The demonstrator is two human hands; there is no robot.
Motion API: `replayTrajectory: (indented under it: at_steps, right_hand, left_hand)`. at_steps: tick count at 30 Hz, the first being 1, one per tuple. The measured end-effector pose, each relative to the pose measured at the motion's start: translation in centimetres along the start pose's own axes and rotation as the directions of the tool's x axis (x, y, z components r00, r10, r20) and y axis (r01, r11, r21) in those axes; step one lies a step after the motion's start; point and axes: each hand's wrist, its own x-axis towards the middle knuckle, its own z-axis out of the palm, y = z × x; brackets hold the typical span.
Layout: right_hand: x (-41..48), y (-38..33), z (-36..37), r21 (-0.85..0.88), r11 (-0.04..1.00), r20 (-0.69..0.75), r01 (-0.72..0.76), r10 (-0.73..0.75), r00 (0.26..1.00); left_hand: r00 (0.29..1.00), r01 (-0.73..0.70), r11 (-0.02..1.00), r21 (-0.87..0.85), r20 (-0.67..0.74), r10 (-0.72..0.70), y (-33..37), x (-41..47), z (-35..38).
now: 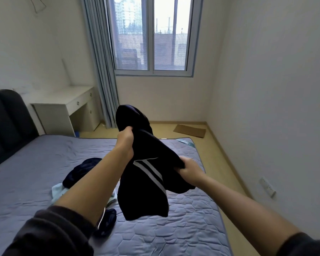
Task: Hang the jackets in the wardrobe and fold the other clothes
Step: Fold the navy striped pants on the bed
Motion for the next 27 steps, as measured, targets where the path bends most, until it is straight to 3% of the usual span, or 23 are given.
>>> replayTrajectory:
  at_steps: [3, 6, 8, 10, 13, 16, 19, 23, 27]
  right_hand:
    - [0.7, -2.6, -1.6, 0.382, 0.919, -0.058, -0.094, 0.125, 0.990]
    - [2.1, -5.2, -2.7, 0.568, 0.811, -0.049, -0.138, 0.201, 0.978]
    - [2.7, -6.4, -3.0, 0.632, 0.751, -0.011, -0.189, 0.253, 0.967]
    - [3.0, -7.3, -3.0, 0.667, 0.704, 0.013, -0.245, 0.317, 0.948]
    - [3.1, -7.8, -2.4, 0.624, 0.695, 0.030, -0.358, 0.436, 0.899]
    - [2.5, -8.0, -1.8, 0.634, 0.639, 0.081, -0.436, 0.506, 0.859]
    - [1.5, -8.0, -2.1, 0.750, 0.534, 0.212, -0.391, 0.367, 0.906]
    - [-0.8, -7.0, -2.1, 0.534, 0.783, 0.367, -0.319, 0.125, 0.922]
    - [-2.7, -6.4, -1.1, 0.469, 0.839, 0.352, -0.277, 0.110, 0.929]
  left_hand:
    - [0.997, -0.059, 0.949, 0.310, 0.064, 0.042, -1.2, -0.1, -1.2]
    - [0.951, -0.266, 0.773, 0.576, 0.288, 0.112, -3.4, -2.0, -1.6]
    - [0.873, -0.411, 0.715, 0.565, 0.469, 0.131, -4.7, -3.3, -1.9]
    - [0.784, -0.482, 0.725, 0.491, 0.611, 0.108, -5.3, -4.4, -2.3]
    - [0.723, -0.490, 0.761, 0.425, 0.685, 0.083, -5.7, -5.4, -2.8]
    - [0.757, -0.531, 0.713, 0.457, 0.634, 0.157, -6.1, -5.5, -2.3]
    - [0.841, -0.462, 0.752, 0.470, 0.502, 0.202, -6.1, -5.2, -1.5]
    - [0.910, -0.358, 0.878, 0.318, 0.329, 0.252, -6.1, -4.7, -1.3]
    - [0.933, -0.254, 0.942, 0.219, 0.312, 0.179, -7.0, -4.9, -0.6]
